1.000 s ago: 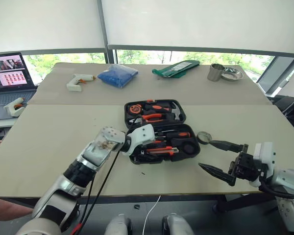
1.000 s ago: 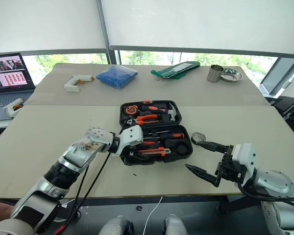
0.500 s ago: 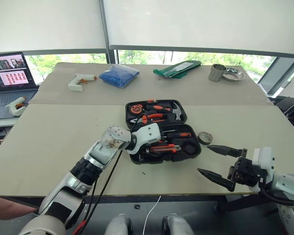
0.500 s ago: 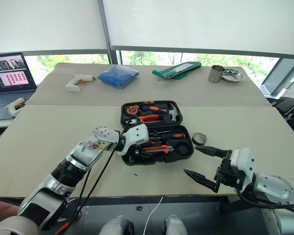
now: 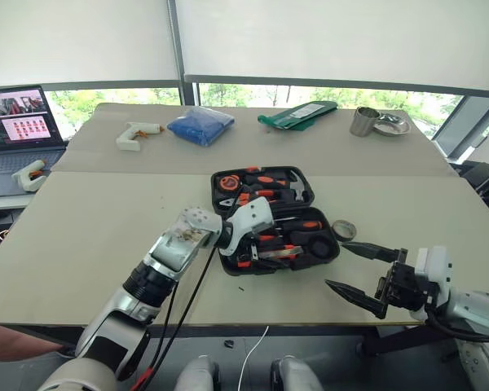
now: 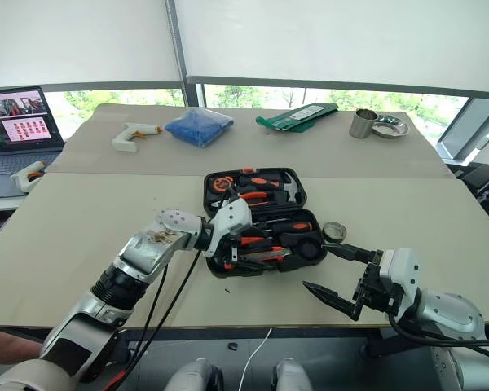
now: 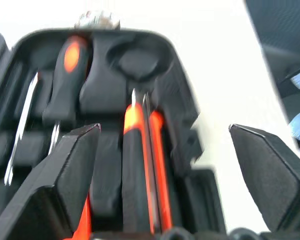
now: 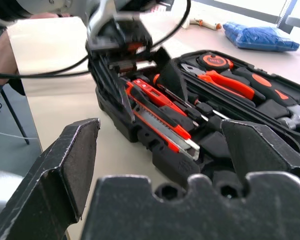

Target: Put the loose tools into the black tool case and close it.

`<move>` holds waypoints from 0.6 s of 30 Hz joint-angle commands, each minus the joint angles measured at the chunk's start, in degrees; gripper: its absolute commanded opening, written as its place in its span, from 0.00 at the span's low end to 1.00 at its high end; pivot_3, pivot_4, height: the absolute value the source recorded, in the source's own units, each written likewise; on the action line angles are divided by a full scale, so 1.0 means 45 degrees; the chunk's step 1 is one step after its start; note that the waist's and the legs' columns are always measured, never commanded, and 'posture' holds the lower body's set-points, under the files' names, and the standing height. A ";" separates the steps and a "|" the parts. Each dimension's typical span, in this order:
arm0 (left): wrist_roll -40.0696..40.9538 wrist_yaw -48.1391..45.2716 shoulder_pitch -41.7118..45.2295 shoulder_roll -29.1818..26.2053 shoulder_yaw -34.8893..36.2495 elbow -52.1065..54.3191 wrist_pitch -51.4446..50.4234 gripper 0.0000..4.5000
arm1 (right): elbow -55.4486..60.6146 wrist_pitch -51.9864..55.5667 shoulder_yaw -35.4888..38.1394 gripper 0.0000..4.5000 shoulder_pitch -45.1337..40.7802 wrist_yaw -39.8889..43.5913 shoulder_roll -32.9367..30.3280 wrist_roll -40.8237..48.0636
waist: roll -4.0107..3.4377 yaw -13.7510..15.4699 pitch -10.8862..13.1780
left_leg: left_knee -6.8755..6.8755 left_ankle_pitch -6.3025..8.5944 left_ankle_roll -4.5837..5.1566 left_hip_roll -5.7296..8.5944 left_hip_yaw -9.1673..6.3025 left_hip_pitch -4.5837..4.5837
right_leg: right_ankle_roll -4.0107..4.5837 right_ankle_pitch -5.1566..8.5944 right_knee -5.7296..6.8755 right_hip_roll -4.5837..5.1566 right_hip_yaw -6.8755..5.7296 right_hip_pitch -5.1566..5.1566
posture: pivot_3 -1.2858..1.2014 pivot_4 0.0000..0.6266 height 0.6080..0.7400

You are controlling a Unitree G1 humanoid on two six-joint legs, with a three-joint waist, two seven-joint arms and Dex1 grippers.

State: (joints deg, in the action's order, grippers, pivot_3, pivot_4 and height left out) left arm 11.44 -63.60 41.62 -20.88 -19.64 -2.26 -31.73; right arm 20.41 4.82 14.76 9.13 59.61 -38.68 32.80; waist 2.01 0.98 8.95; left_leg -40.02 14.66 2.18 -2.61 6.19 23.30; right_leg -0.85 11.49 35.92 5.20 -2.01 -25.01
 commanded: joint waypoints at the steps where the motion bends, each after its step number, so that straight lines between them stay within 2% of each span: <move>1: 0.0405 -0.0202 -0.0261 -0.0173 0.0877 -0.0153 0.1630 0.88 | 0.0149 -0.0251 0.0230 1.00 -0.0079 -0.0045 0.0068 0.0077 | -0.0001 -0.0040 0.0000 | 0.0000 0.0000 0.0000 0.0001 0.0000 -0.0002 | 0.0003 -0.0002 0.0001 0.0000 0.0001 0.0001 | 0.52 0.24 1.00; 2: 0.0394 -0.0373 -0.0383 -0.0288 0.0950 -0.0305 0.2105 0.85 | 0.0142 -0.0260 0.0237 1.00 -0.0064 -0.0057 0.0083 0.0075 | -0.0001 -0.0054 -0.0001 | -0.0001 -0.0001 -0.0001 0.0001 0.0000 -0.0007 | 0.0004 -0.0003 0.0002 0.0000 0.0001 0.0004 | 0.52 0.24 1.00; 9: 0.0016 -0.0417 -0.1086 -0.0296 0.0892 -0.1590 0.4351 0.29 | 0.0056 -0.0349 0.0132 1.00 -0.0038 -0.0104 0.0258 -0.0028 | -0.0001 -0.0041 -0.0001 | -0.0008 -0.0001 -0.0002 0.0004 0.0002 -0.0013 | 0.0005 -0.0008 0.0003 0.0006 0.0001 0.0016 | 0.52 0.24 1.00; 12: -0.0255 -0.0245 -0.1359 -0.0263 0.0715 -0.1781 0.4507 0.04 | 0.0063 -0.0341 0.0091 1.00 -0.0030 -0.0108 0.0302 -0.0042 | -0.0002 -0.0026 -0.0001 | -0.0009 -0.0001 -0.0001 0.0006 0.0003 -0.0008 | 0.0006 -0.0011 -0.0001 0.0012 -0.0001 0.0017 | 0.52 0.24 1.00; 18: -0.1080 0.0266 -0.1593 -0.0313 0.0167 -0.2096 0.3847 0.02 | 0.0008 -0.0341 0.0096 1.00 -0.0035 -0.0094 0.0310 -0.0033 | -0.0002 -0.0043 -0.0001 | -0.0008 -0.0001 -0.0001 0.0003 0.0003 -0.0012 | 0.0006 -0.0012 0.0000 0.0005 -0.0003 0.0018 | 0.52 0.24 1.00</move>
State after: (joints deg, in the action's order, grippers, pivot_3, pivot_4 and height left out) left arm 7.33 -62.44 34.96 -22.34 -17.87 -12.24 -13.33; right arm 19.66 4.65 14.28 9.23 59.36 -37.50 32.64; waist 2.00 0.79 8.94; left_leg -40.06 14.65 2.18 -2.59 6.20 23.24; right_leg -0.82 11.44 35.92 5.22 -2.02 -24.92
